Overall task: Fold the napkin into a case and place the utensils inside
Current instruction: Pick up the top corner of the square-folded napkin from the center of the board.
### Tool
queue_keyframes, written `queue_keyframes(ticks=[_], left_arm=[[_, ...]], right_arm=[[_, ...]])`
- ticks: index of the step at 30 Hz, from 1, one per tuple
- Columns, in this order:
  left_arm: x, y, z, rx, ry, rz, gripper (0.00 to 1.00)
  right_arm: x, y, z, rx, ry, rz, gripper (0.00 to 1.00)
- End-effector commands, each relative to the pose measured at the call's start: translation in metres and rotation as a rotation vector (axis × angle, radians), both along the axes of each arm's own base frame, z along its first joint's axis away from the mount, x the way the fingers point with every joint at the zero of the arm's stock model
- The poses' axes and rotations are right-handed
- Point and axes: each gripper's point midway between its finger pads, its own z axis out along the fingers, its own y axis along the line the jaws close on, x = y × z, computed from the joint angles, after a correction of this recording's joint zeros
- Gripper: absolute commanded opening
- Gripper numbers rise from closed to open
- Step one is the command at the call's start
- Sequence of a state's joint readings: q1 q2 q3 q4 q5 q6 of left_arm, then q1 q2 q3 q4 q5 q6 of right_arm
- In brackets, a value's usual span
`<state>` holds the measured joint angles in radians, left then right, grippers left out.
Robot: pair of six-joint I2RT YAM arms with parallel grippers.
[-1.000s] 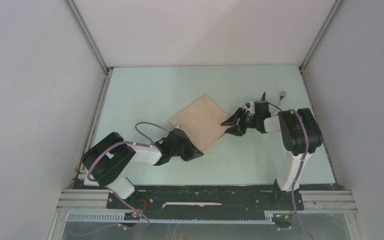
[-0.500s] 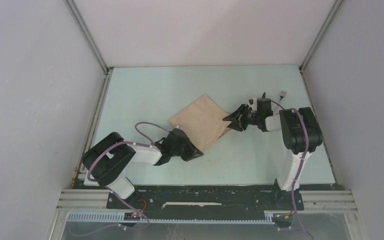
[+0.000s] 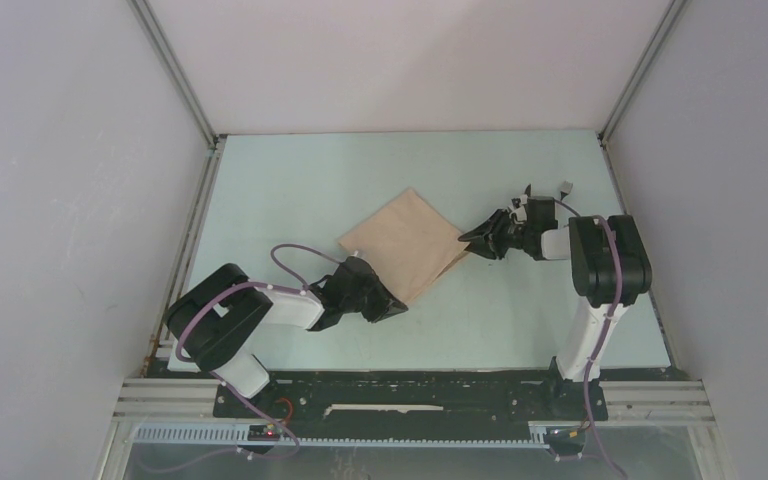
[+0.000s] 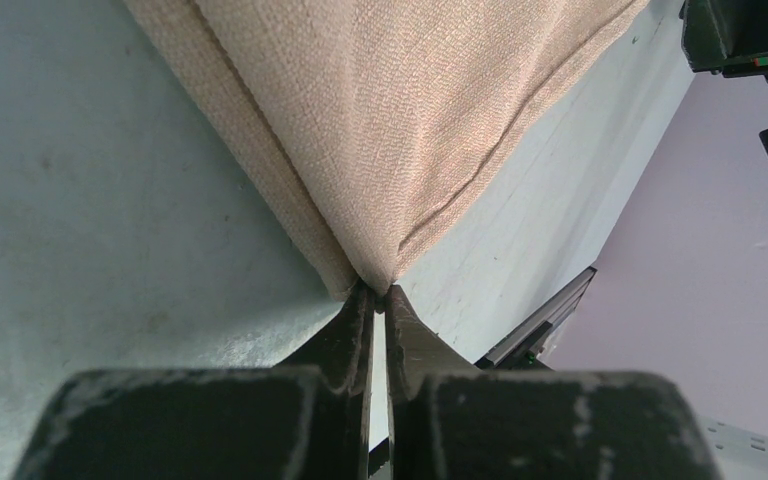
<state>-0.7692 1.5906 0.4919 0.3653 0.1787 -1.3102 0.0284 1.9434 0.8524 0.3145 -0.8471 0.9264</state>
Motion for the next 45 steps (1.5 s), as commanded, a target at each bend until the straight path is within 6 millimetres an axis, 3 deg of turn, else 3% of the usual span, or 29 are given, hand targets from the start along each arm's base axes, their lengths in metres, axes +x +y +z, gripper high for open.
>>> queue_keyframes(ticks=[1,12,25,45], left_arm=[[0.000,0.002,-0.004,0.004,0.011,0.010,0.06],[0.001,0.003,-0.005,0.006,0.012,0.013,0.05],[0.000,0.003,-0.005,0.006,0.013,0.010,0.05],[0.001,0.002,-0.004,0.004,0.010,0.007,0.05]], right_arm=[[0.010,-0.005,0.012,-0.019,-0.069,0.006,0.41],[0.014,-0.009,0.011,-0.041,-0.076,0.014,0.32],[0.021,-0.027,0.008,-0.062,-0.072,-0.019,0.32],[0.012,-0.025,-0.007,-0.097,-0.029,-0.001,0.39]])
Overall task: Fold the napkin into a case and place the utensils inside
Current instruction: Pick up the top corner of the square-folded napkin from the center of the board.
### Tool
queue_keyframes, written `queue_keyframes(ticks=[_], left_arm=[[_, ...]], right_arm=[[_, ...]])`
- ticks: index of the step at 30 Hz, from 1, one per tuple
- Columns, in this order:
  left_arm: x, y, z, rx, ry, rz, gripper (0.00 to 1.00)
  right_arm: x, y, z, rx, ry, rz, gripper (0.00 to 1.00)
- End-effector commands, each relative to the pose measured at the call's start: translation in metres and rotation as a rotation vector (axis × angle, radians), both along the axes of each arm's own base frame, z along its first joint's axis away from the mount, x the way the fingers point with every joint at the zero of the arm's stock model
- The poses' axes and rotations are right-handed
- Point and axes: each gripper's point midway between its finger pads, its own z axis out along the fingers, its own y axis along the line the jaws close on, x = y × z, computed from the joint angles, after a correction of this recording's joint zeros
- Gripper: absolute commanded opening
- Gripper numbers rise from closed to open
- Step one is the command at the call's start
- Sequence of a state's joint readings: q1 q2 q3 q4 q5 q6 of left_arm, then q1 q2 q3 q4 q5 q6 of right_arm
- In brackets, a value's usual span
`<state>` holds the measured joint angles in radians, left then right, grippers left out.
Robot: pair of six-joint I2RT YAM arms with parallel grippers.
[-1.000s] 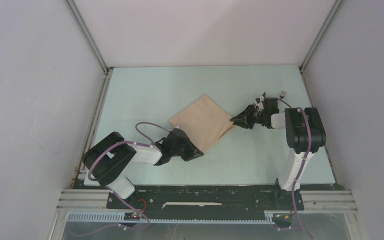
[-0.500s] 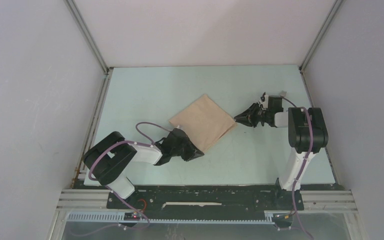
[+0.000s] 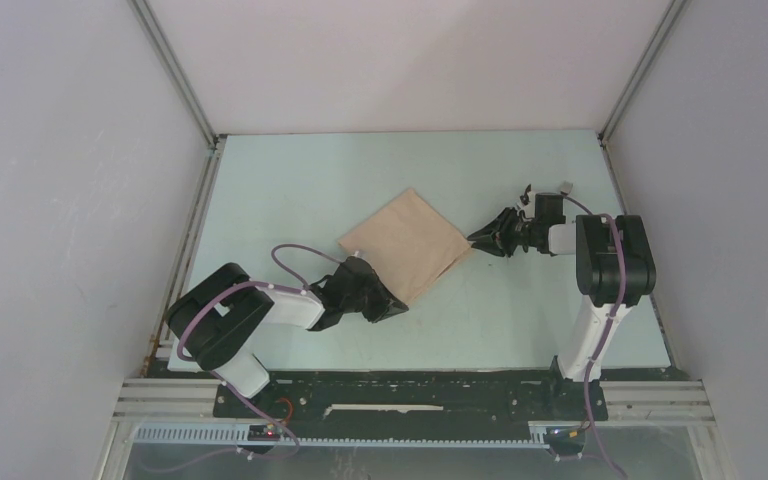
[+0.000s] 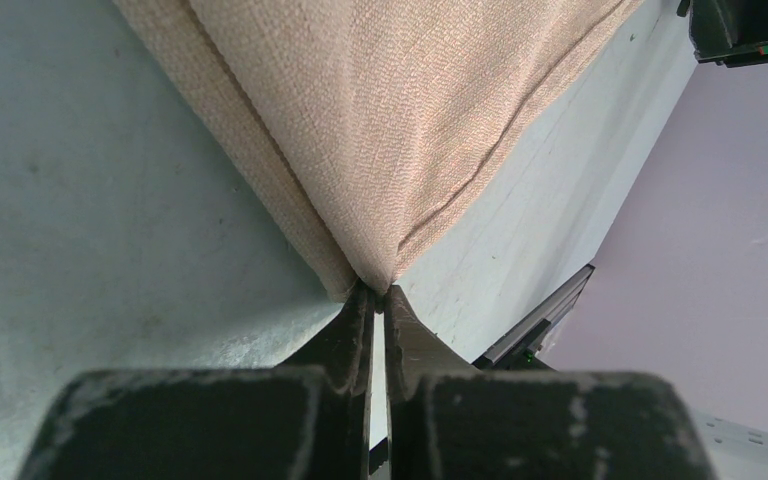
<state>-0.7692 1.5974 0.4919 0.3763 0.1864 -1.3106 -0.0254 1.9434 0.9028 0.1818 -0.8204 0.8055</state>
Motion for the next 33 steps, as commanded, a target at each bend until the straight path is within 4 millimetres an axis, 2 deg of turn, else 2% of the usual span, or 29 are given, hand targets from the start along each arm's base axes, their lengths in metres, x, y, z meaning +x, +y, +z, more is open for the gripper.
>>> queue_keyframes(ticks=[1,7,13,16,22,26,33], left_arm=[[0.001,0.003,-0.004,0.011,0.009,0.012,0.05],[0.001,0.004,-0.005,0.013,0.011,0.014,0.04],[0.001,0.003,-0.005,0.011,0.011,0.014,0.04],[0.001,0.004,-0.005,0.011,0.013,0.016,0.04],[0.001,0.003,-0.005,0.011,0.012,0.016,0.04],[0.001,0.003,-0.006,0.011,0.013,0.016,0.04],[0.001,0.004,-0.006,0.011,0.012,0.016,0.04]], right_arm=[[0.005,0.000,0.000,-0.022,-0.022,0.011,0.39],[0.008,0.008,-0.002,-0.017,-0.021,0.049,0.43],[0.011,0.009,0.001,-0.010,-0.035,0.063,0.44],[0.005,0.024,0.004,0.003,-0.046,0.112,0.42],[-0.001,0.037,0.015,0.017,-0.105,0.178,0.37],[0.000,0.038,0.020,0.017,-0.127,0.186,0.35],[0.009,0.043,0.029,0.054,-0.163,0.173,0.41]])
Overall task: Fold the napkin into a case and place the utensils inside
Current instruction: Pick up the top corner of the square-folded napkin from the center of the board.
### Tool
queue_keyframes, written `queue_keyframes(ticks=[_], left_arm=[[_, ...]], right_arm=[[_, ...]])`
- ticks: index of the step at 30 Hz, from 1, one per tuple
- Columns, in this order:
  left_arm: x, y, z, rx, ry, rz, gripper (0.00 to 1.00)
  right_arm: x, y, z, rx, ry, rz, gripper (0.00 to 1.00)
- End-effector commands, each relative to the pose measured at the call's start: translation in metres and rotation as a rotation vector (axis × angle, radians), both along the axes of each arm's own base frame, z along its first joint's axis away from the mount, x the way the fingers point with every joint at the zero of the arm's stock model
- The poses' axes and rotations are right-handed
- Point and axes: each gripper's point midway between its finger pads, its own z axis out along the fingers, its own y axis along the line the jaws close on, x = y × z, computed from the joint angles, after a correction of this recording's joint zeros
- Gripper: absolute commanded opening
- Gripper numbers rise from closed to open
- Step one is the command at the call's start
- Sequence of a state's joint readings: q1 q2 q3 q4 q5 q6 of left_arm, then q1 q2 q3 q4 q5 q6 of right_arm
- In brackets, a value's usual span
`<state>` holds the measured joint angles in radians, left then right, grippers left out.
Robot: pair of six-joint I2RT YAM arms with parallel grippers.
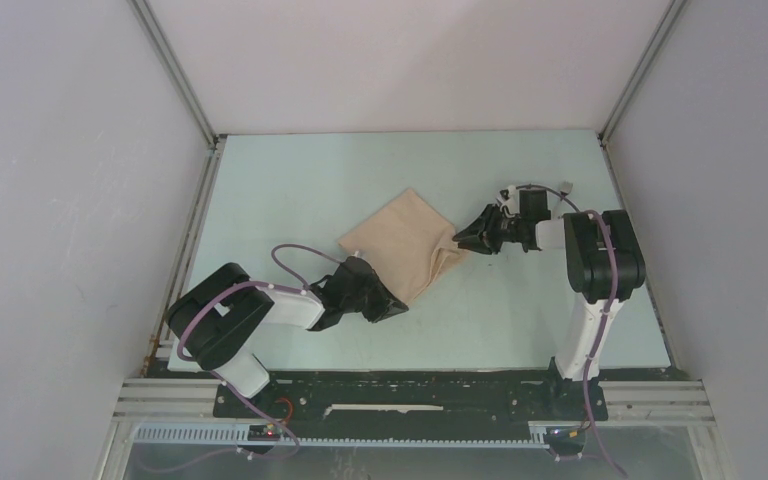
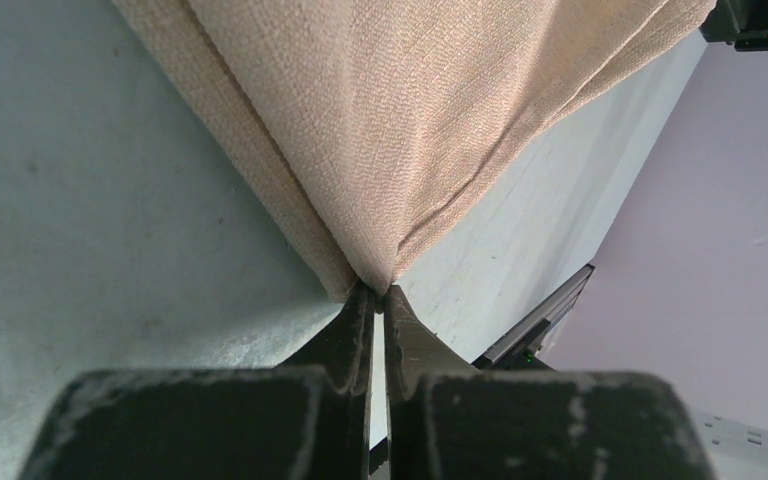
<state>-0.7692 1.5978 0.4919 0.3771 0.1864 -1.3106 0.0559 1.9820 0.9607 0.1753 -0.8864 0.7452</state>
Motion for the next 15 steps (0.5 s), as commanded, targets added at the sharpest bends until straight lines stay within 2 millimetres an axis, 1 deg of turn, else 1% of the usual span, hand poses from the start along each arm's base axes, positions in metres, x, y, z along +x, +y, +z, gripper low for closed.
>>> queue_keyframes(ticks=[1,9,13,15], left_arm=[[0.0002,0.0044,-0.0058,0.012,0.013,0.016,0.04],[0.0002,0.0045,-0.0077,0.013,0.017,0.018,0.04],[-0.0001,0.0036,-0.0073,0.009,0.017,0.016,0.04],[0.0000,0.0046,-0.0078,0.011,0.017,0.018,0.04]], right_arm=[[0.0156,0.0070,0.0230,0.043,-0.104,0.017,0.42],[0.0162,0.0087,0.0253,0.063,-0.112,0.026,0.44],[0.0148,0.0101,0.0233,0.065,-0.105,0.031,0.44],[0.0136,0.0116,0.0238,0.063,-0.109,0.038,0.47]])
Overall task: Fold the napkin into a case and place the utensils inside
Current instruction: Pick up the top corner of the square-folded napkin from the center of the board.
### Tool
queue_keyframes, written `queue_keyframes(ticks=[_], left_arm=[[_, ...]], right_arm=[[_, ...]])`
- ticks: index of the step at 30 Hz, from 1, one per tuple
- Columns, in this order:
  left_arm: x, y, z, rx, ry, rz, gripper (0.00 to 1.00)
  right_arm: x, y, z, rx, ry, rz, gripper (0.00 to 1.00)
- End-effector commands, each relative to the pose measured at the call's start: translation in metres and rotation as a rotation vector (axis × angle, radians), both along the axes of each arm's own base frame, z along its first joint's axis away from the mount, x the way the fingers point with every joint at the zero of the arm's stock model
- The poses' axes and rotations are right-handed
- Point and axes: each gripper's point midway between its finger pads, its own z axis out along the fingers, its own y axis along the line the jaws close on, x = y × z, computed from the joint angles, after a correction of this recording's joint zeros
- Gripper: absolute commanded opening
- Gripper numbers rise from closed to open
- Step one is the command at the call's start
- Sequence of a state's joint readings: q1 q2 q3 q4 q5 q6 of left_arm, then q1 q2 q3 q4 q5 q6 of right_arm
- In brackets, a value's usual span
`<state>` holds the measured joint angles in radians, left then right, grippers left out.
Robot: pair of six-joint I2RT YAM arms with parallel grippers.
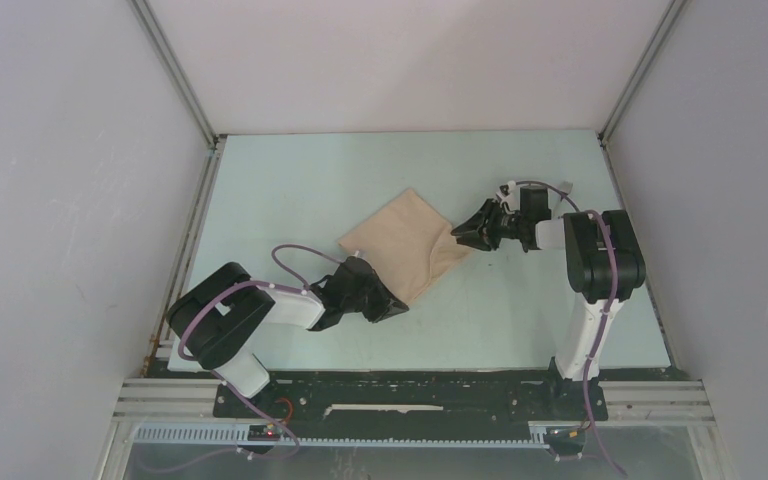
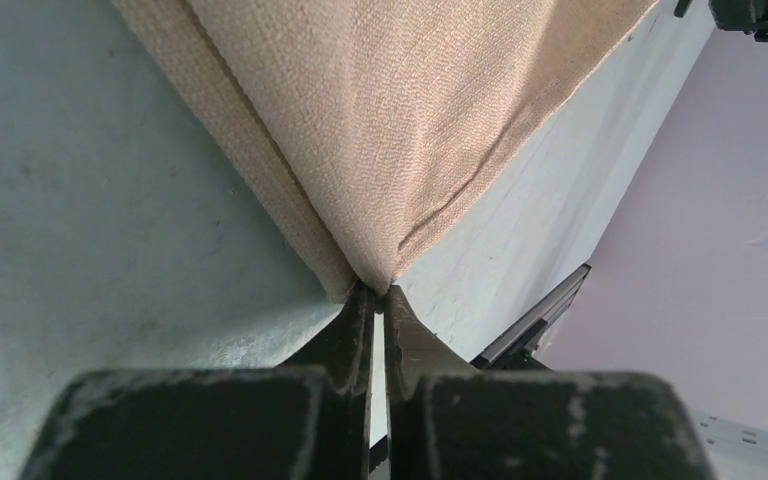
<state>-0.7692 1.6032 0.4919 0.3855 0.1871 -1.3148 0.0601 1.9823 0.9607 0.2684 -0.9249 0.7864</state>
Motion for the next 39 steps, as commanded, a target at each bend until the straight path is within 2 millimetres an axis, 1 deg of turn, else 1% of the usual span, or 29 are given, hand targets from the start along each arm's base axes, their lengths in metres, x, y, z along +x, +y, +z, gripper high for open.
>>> queue_keyframes(ticks=[1,9,13,15,21,23,25,28,30,32,34,35,38,39], left_arm=[[0.000,0.005,-0.008,0.015,0.016,0.017,0.03],[-0.001,0.005,-0.008,0.011,0.018,0.019,0.04],[-0.001,0.005,-0.008,0.008,0.018,0.018,0.04],[-0.001,0.004,-0.007,0.005,0.017,0.019,0.03],[-0.001,0.004,-0.007,0.006,0.016,0.017,0.03],[-0.001,0.004,-0.007,0.005,0.017,0.015,0.03],[0.000,0.004,-0.006,0.004,0.015,0.014,0.04],[0.000,0.003,-0.006,0.004,0.016,0.011,0.03],[0.000,0.003,-0.007,0.004,0.017,0.011,0.04],[0.000,0.002,-0.006,0.003,0.016,0.007,0.04],[-0.001,0.003,-0.006,0.003,0.013,0.003,0.10],[-0.002,0.003,-0.005,0.004,0.010,-0.001,0.12],[-0.004,0.006,-0.003,0.005,-0.002,-0.006,0.21],[-0.005,0.008,-0.003,0.009,-0.006,-0.008,0.24]], right_arm=[[0.006,0.007,0.011,0.014,-0.059,0.031,0.48],[0.005,0.016,0.013,0.041,-0.066,0.053,0.49],[0.007,0.023,0.010,0.029,-0.056,0.083,0.49],[0.007,0.022,0.009,0.016,-0.056,0.079,0.48],[0.006,0.023,0.009,0.008,-0.056,0.085,0.35],[0.004,0.023,0.009,0.008,-0.055,0.090,0.33],[0.003,0.025,0.009,0.001,-0.058,0.096,0.33],[0.003,0.025,0.008,-0.026,-0.068,0.092,0.37],[0.003,0.026,0.008,-0.043,-0.073,0.088,0.37],[0.004,0.026,0.007,-0.051,-0.072,0.083,0.32],[0.004,0.027,0.006,-0.058,-0.068,0.089,0.24],[0.004,0.027,0.007,-0.057,-0.067,0.092,0.17],[0.004,0.027,0.014,-0.053,-0.092,0.099,0.03],[0.004,0.027,0.017,-0.049,-0.101,0.101,0.00]])
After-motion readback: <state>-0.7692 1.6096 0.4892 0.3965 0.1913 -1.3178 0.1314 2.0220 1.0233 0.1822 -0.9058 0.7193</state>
